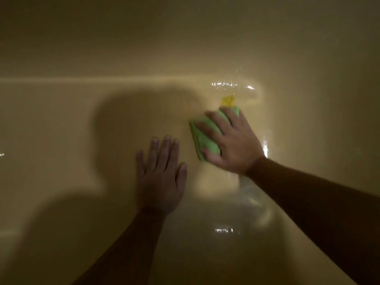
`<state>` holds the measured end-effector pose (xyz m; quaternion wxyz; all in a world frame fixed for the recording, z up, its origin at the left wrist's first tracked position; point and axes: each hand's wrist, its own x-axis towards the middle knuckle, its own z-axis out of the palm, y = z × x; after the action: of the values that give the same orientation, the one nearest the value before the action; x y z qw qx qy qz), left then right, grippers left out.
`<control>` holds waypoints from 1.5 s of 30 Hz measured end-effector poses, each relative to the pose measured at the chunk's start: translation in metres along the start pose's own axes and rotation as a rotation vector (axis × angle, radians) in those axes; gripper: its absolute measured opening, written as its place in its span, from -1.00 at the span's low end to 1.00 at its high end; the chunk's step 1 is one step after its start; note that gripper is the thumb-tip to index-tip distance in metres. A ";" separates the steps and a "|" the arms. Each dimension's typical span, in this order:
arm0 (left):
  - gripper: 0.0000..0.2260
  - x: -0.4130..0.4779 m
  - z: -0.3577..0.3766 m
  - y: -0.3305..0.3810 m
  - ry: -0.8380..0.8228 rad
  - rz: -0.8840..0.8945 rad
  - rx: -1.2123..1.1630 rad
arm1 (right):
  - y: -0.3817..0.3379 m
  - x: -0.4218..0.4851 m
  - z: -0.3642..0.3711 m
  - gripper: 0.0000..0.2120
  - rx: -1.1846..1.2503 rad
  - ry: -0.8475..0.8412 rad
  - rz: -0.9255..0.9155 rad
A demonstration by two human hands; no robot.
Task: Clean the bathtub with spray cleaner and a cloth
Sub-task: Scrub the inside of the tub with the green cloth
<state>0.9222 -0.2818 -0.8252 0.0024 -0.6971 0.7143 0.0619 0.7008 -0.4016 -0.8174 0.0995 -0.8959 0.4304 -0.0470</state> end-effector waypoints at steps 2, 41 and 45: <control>-0.44 0.006 -0.001 -0.005 0.014 0.018 0.002 | 0.017 0.036 -0.005 -0.36 -0.022 0.055 0.098; -0.45 -0.027 -0.012 -0.072 -0.097 -0.045 -0.010 | -0.132 -0.075 0.017 -0.34 0.103 -0.128 -0.041; -0.46 -0.007 -0.010 -0.093 -0.071 -0.036 0.002 | -0.085 0.009 0.023 -0.37 0.056 0.001 -0.048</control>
<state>1.0156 -0.2773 -0.8225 0.0293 -0.7071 0.7013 0.0858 0.7751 -0.3538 -0.8211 0.1233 -0.9028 0.4073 -0.0619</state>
